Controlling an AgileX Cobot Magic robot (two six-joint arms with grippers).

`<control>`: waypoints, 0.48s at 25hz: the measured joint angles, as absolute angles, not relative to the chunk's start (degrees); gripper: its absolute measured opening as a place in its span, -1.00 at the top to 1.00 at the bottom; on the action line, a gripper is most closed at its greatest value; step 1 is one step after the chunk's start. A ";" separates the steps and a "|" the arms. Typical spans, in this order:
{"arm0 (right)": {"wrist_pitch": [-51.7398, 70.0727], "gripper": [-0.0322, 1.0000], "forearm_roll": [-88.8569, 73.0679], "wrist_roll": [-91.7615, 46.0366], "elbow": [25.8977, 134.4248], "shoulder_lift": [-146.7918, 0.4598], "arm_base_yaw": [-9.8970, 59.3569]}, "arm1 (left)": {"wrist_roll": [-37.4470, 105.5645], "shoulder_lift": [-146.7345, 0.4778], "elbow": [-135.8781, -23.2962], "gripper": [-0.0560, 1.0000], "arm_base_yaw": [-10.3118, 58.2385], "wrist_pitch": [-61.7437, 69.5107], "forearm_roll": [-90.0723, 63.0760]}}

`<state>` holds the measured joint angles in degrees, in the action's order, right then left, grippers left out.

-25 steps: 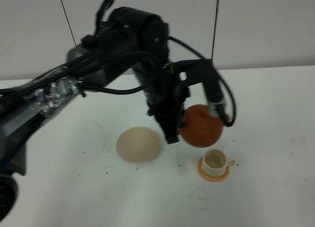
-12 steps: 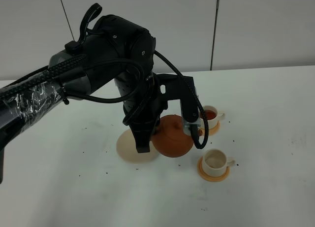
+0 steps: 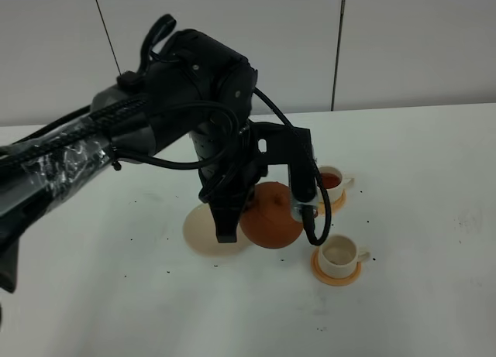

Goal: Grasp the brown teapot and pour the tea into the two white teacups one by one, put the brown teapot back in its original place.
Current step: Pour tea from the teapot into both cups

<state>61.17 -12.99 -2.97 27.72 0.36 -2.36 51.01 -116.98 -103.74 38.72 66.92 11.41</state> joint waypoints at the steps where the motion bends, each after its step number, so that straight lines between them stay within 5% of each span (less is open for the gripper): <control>1: 61.17 0.47 -12.99 -2.97 27.72 0.36 -2.36 | 51.01 -117.53 -103.74 0.57 39.01 66.56 11.90; 12: 61.17 0.47 -12.99 -2.97 27.72 0.36 -2.36 | 50.57 -119.21 -103.74 0.58 40.16 60.83 13.20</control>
<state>61.17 -12.99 -2.97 27.72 0.36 -2.36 50.57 -119.21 -103.74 40.16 60.83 13.20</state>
